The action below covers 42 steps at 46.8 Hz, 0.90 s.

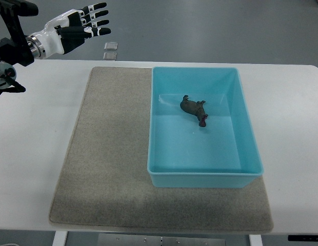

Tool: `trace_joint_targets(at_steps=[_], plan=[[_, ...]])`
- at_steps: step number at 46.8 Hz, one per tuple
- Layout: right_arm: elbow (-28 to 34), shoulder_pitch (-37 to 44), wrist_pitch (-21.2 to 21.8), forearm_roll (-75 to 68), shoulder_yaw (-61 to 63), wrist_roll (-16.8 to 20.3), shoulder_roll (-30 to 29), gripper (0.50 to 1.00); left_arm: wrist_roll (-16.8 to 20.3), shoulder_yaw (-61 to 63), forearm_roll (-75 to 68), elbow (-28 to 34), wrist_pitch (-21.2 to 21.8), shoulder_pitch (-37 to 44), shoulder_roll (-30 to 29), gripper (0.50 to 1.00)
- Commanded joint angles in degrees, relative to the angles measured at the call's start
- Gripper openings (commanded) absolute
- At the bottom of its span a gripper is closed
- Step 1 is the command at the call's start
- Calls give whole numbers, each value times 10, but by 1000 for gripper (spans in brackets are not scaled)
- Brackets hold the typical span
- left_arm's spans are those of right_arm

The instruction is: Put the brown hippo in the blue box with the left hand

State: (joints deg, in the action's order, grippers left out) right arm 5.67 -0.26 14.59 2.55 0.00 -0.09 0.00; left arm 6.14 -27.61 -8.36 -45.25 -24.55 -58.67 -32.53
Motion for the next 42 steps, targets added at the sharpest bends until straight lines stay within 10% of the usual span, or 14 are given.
trace_joint_targets(at_steps=[1, 42], plan=[[0, 0, 0, 0, 0, 0, 0, 936, -4, 0, 59, 9, -10, 13, 0, 999], [7, 0, 6, 3, 1, 0, 0, 936, -62, 1, 252, 69, -66, 57, 9, 999]])
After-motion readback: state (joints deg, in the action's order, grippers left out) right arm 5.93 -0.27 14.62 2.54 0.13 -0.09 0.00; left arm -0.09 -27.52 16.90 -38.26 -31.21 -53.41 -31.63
